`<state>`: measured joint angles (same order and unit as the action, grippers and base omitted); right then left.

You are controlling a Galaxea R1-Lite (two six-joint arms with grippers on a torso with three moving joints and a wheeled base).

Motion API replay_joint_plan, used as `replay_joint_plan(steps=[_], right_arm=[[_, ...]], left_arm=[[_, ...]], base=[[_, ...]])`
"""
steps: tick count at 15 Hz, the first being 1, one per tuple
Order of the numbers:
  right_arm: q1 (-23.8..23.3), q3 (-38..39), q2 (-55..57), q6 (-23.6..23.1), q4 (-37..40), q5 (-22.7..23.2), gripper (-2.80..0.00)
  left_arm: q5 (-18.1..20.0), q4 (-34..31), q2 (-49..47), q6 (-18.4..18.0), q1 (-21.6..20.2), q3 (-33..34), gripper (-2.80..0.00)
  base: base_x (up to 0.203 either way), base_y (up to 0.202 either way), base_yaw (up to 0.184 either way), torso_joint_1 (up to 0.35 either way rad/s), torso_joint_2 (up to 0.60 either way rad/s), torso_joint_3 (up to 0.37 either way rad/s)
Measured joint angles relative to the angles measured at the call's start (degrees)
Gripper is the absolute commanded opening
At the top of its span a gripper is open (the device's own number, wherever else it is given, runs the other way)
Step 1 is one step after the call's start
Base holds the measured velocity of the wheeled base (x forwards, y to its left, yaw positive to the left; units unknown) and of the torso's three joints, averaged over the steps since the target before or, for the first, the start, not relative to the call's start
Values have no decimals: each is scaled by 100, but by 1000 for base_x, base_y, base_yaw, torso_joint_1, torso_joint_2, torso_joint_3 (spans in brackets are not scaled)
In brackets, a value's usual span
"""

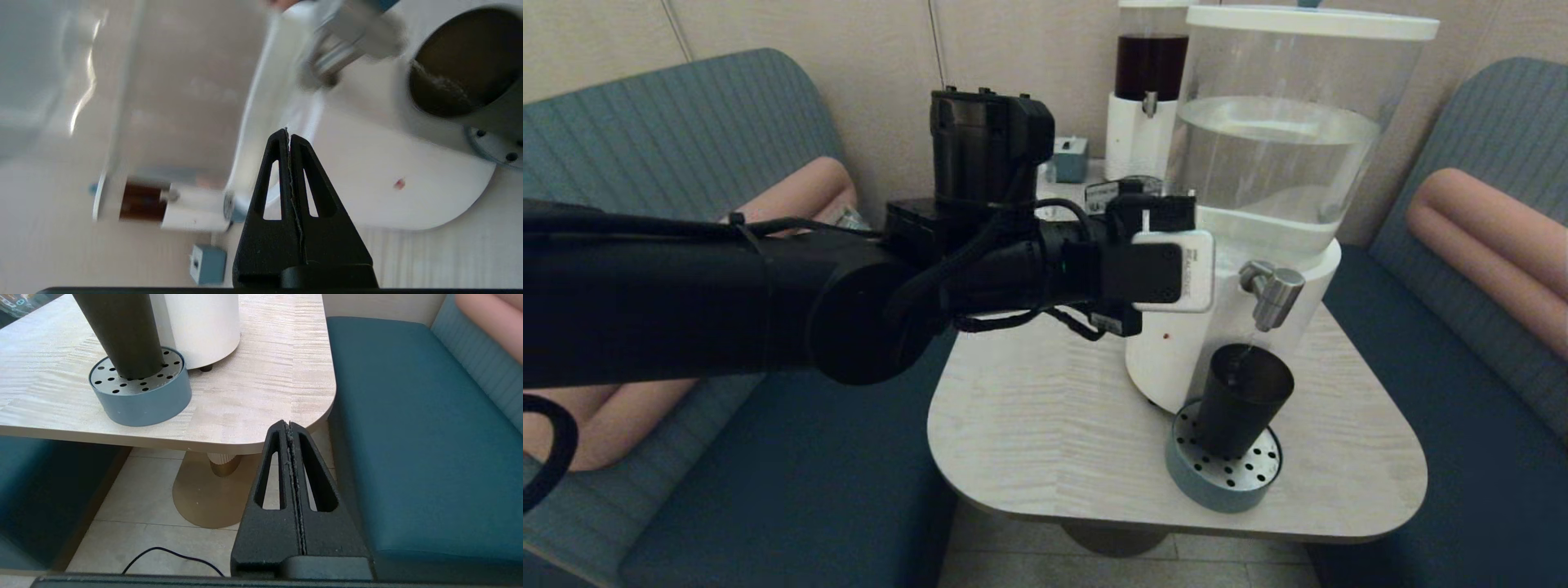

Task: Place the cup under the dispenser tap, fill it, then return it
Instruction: Turn off the faucet

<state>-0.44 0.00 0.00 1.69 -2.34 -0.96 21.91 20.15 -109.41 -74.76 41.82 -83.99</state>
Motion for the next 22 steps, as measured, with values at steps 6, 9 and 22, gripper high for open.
replay_joint_plan(steps=[6, 9, 22], right_arm=[[0, 0, 0, -5, 0, 0, -280], [0, 0, 0, -2, 0, 2, -280], [0, 0, 0, -2, 2, -1, -280]], left_arm=[[-17, 7, -153, -356, 133, -4, -280], [-122, 150, -227, -590, 159, -137, -280], [-135, 252, -460, -561, 463, -222, -280]], base=[[0, 0, 0, 0, 0, 0], [0, 0, 0, 0, 0, 0], [0, 0, 0, 0, 0, 0]])
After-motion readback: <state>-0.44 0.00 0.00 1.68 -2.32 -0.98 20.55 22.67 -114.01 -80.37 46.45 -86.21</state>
